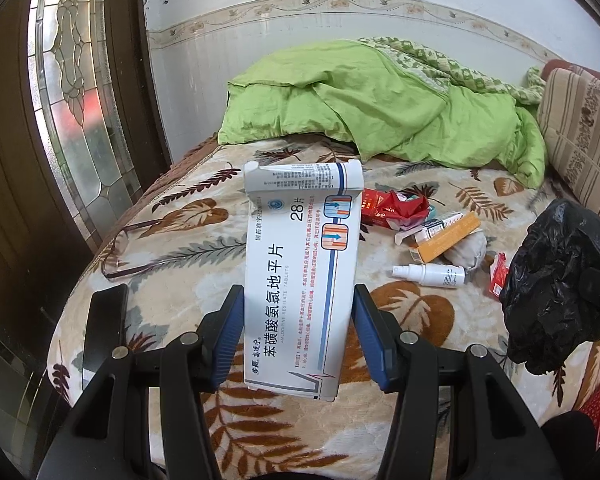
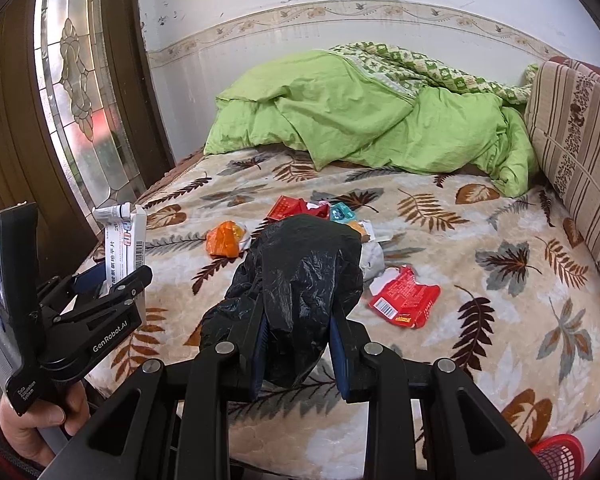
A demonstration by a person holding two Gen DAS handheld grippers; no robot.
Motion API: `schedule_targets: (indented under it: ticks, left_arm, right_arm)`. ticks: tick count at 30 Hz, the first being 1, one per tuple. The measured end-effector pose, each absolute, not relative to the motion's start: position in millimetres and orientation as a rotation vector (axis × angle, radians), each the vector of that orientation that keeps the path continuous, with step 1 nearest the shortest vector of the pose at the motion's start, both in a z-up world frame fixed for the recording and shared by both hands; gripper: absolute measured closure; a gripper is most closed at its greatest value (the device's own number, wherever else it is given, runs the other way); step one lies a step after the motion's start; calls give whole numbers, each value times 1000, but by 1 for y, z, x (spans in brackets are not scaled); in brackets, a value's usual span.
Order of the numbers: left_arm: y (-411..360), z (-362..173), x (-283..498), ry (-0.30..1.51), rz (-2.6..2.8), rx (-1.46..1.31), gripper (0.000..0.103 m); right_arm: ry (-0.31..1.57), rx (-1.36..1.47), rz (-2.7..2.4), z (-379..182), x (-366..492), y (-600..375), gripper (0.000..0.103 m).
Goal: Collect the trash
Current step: 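Lift the white medicine box with the left tool while the right tool holds the black bag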
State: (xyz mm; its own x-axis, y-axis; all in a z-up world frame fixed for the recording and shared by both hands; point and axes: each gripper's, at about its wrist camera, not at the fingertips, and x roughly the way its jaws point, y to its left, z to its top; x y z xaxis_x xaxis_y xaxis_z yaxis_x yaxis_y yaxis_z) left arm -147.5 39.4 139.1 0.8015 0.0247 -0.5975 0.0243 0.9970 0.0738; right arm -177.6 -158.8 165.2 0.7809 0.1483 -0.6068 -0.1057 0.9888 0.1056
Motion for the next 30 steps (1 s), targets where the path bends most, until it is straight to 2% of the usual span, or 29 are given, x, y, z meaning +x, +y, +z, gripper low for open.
schedule_targets:
  ticks: [30]
  left_arm:
    - [18,153,-162,621,-79,97,51]
  right_arm:
    - [629,112,117,177,-190,-170,74]
